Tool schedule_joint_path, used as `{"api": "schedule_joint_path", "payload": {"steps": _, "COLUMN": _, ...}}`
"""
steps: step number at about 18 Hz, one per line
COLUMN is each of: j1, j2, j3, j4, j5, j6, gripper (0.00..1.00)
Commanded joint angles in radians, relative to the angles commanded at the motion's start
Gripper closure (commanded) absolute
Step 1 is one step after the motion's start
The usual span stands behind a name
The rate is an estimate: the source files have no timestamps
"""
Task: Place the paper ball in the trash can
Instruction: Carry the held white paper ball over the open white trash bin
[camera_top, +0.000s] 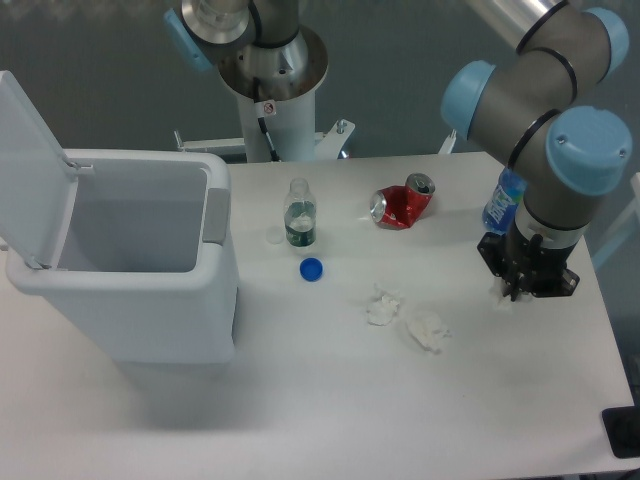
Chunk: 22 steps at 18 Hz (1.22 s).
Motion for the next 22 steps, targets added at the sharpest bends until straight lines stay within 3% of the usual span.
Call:
{"api": "schedule_joint_path", "payload": {"steps": 7, "j1": -0.006, "j2": 0.012, "j3": 0.012, "j4": -0.005, "j5": -0.018, "j6": -0.012, "gripper": 1.0}}
{"api": "schedule_joint_path", "payload": {"steps": 10, "j1": -0.052, "j2": 0.031, "j3": 0.014, "j4": -0.003, "j5": -0.04, "j6": -0.084, "gripper": 1.0}}
{"api": "schedule_joint_path", "payload": {"steps": 19, "j1": -0.166, "j2": 0.31, "j3": -0.081, "j4": 0.005, "j5": -0.3, "j6": -0.363, "gripper": 1.0}}
{"api": "schedule_joint_path", "payload": {"steps": 22, "j1": -0.242, "j2": 0.386, "j3": -0.124, "j4": 0.014, "j5": -0.362, "j6": -0.446, "gripper": 1.0}}
